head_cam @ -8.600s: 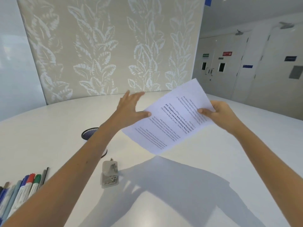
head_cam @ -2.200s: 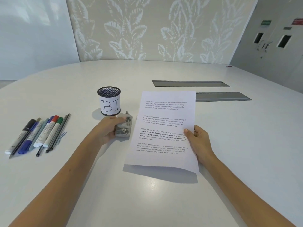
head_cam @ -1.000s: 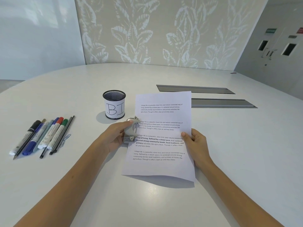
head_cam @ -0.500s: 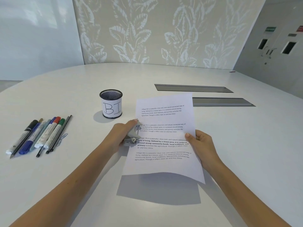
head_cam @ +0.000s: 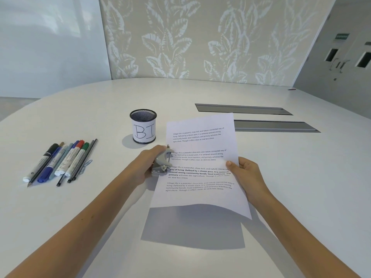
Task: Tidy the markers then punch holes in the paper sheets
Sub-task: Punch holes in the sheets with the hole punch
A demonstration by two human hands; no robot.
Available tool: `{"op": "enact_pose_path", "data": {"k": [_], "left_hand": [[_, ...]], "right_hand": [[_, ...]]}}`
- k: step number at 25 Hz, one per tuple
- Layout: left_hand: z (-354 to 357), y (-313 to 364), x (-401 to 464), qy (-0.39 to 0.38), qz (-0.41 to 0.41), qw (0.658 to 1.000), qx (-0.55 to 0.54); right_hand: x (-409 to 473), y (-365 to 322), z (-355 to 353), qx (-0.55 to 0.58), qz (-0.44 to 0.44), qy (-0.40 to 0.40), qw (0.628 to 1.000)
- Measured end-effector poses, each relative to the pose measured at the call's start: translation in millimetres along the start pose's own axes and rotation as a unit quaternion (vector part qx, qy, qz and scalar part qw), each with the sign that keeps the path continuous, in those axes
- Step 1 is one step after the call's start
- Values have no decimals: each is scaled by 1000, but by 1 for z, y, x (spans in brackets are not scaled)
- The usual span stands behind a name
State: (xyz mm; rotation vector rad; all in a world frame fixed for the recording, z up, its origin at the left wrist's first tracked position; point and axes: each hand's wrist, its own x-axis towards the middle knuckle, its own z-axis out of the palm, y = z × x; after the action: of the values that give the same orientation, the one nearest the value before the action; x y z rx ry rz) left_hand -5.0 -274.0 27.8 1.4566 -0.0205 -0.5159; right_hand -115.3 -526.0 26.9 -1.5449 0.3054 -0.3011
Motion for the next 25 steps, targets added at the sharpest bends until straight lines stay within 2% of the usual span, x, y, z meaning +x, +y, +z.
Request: {"op": "enact_pose_path", "data": {"k": [2,20,25], "left_hand": [[-4,2,-1,4,-13,1000,-23],[-38,2,-3,60,-41,997,-7],[-42,0,0,40,-49,997,-49]], "right_hand": [[1,0,1,5,10,1,1000],[3,0,41,-11,26,-12,1000],[5,0,44,-15,27,-7,1000]]}}
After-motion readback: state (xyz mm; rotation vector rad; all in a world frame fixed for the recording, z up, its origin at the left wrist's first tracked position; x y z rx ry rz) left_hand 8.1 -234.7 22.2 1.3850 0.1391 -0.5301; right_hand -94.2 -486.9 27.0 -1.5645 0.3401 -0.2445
